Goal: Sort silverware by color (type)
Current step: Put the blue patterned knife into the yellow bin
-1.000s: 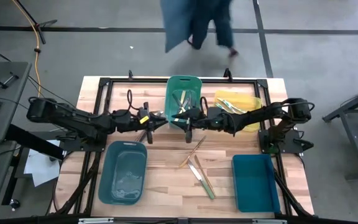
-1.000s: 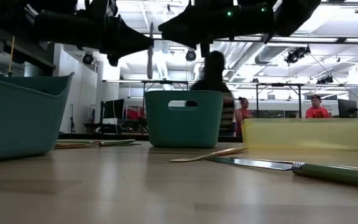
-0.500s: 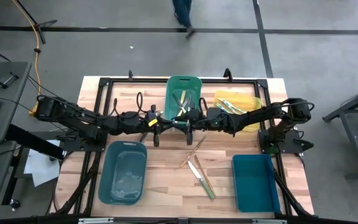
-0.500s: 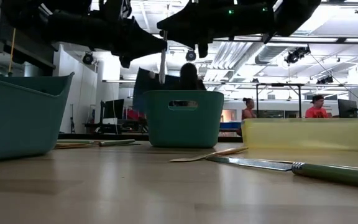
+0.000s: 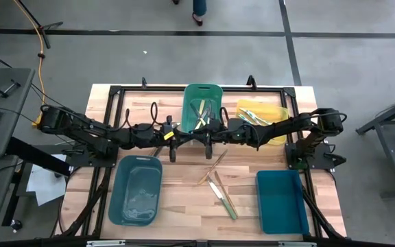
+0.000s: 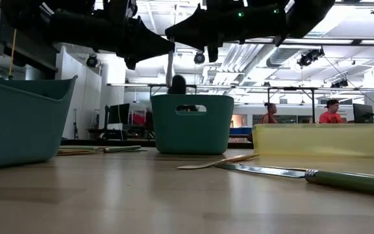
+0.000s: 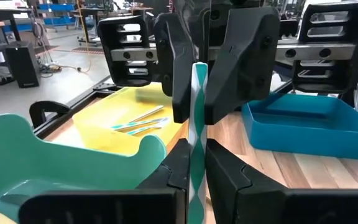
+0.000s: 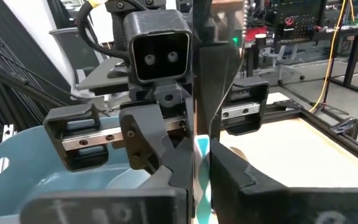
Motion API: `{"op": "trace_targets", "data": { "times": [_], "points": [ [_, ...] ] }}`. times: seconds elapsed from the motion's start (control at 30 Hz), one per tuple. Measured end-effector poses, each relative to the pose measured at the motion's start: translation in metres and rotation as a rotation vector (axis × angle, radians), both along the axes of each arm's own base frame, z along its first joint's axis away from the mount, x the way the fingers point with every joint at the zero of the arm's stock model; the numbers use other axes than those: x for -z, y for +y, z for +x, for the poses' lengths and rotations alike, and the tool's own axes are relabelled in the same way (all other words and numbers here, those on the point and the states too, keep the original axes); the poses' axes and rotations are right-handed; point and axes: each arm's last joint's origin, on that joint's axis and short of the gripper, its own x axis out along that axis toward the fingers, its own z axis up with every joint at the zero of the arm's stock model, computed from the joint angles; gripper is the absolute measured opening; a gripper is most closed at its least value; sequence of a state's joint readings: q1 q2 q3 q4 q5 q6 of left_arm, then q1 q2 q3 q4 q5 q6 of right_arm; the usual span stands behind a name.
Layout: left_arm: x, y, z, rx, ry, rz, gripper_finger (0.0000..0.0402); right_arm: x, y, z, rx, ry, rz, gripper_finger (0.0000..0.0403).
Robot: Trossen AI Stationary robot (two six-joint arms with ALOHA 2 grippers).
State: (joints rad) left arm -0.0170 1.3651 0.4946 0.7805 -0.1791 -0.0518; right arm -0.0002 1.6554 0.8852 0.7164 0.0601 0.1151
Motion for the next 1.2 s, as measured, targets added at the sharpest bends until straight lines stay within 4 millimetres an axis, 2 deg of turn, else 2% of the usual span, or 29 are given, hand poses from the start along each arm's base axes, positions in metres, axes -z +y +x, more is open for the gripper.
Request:
{"op": "trace_targets", "data": {
  "times": [0.3,0.43,0.57,0.8,0.93,1.03,1.2],
  "points": [
    [-0.003,-0.001,-0.003,0.001,0.011,0.036,0.0092,-0.001,0.001,-0.002,-0.009,0.031,0.016,0.0022],
    [-0.01,0.0,-0.011,-0.013,0.038,0.043,0.0101,-0.016,0.005,-0.013,0.006,0.044,-0.024,0.0022],
    [-0.02,0.001,-0.025,-0.026,0.077,0.054,0.01,-0.027,0.018,-0.027,0.099,0.109,-0.123,0.0022],
    [-0.035,0.002,-0.064,-0.066,0.013,0.055,0.0102,-0.046,0.039,-0.057,0.255,0.204,-0.226,0.0022],
    [-0.035,0.003,-0.084,-0.067,-0.045,0.05,0.0103,-0.044,0.043,-0.072,0.316,0.226,-0.235,0.0022],
    [-0.035,0.003,-0.095,-0.067,-0.082,0.046,0.0103,-0.033,0.034,-0.091,0.367,0.197,-0.189,0.0022],
    [-0.037,0.003,-0.103,-0.065,-0.111,0.044,0.0103,-0.018,0.012,-0.137,0.452,0.091,-0.062,0.0022]
  ]
}}
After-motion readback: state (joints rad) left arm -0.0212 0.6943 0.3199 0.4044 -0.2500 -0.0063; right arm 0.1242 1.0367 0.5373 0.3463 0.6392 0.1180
